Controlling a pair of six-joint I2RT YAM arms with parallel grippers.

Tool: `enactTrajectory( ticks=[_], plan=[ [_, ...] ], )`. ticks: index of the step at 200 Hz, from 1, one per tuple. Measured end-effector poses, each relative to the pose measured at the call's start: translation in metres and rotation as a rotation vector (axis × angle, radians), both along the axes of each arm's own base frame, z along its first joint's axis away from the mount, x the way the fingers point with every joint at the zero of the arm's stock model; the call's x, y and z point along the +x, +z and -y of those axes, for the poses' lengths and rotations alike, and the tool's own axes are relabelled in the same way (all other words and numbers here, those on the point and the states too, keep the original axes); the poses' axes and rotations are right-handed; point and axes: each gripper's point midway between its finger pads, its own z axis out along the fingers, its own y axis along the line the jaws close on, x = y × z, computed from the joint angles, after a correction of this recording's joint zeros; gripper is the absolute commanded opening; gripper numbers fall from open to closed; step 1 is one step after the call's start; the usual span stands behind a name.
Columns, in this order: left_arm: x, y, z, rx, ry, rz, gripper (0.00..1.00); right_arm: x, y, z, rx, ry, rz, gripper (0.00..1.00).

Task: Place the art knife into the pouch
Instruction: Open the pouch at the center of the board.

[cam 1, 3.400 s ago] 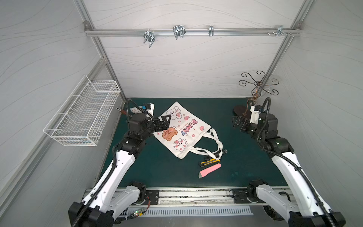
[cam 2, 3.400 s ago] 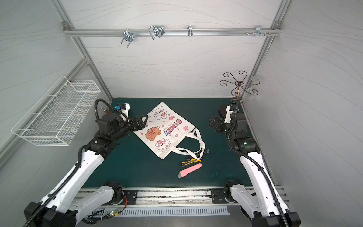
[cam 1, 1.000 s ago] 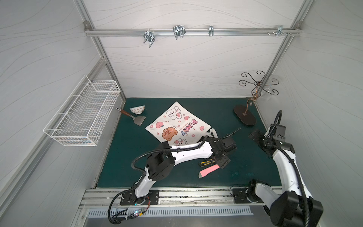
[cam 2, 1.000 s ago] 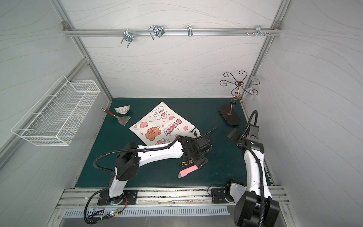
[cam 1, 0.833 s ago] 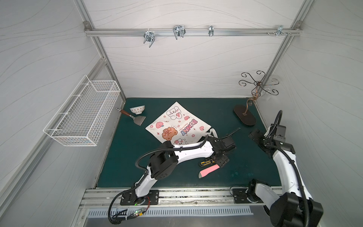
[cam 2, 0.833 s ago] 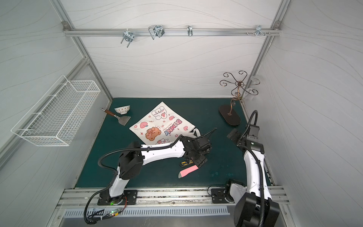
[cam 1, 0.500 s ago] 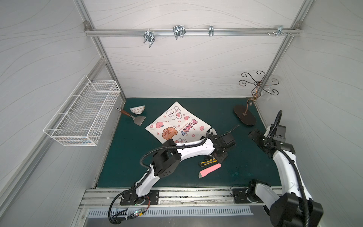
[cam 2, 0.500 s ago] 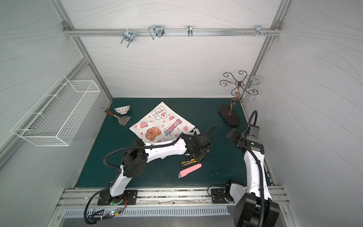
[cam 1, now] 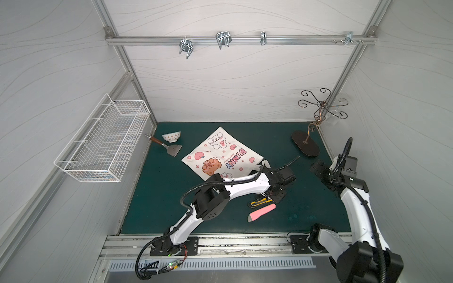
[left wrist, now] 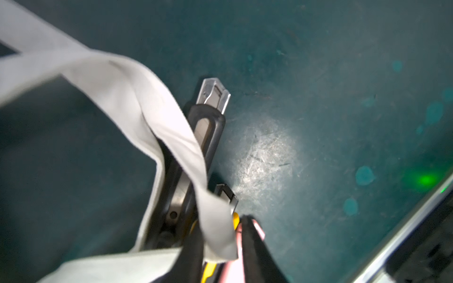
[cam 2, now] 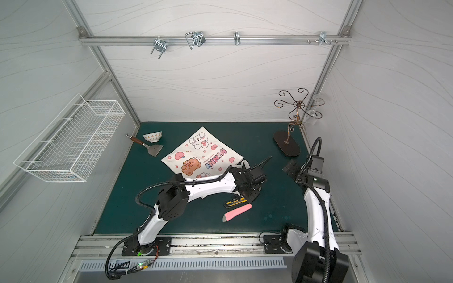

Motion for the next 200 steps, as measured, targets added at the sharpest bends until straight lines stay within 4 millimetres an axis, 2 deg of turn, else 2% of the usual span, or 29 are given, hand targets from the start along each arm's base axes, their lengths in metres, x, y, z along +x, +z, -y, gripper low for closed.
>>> enactTrajectory(
  ticks=[18,46,97,133,148,162,180,200],
  plan=[
    [0.000,0.000,0.000,0.002,0.000,-0.001,0.05,0.000,0.000,-0.001,0.003,0.003,0.002,0.99],
    [0.000,0.000,-0.001,0.006,-0.008,0.006,0.00,0.000,0.001,-0.002,0.007,0.008,0.005,0.99],
    [0.005,-0.003,-0.004,0.033,-0.008,0.032,0.00,0.000,0.003,-0.004,0.004,0.029,0.014,0.99],
    [0.010,0.000,-0.017,0.094,-0.029,0.076,0.00,0.001,0.004,-0.012,0.008,0.068,0.022,0.99],
    [0.013,0.018,-0.025,0.100,-0.041,0.105,0.00,0.001,0.005,-0.020,0.008,0.104,0.027,0.99],
    [0.014,0.048,-0.031,0.073,-0.046,0.131,0.00,0.000,0.004,-0.030,0.006,0.144,0.021,0.99],
    [0.019,0.104,-0.042,0.007,-0.033,0.173,0.00,-0.002,0.002,-0.042,0.015,0.196,-0.003,0.99],
    [0.034,0.171,-0.060,-0.089,0.014,0.251,0.00,-0.004,-0.001,-0.060,0.031,0.264,-0.037,0.99]
  ],
)
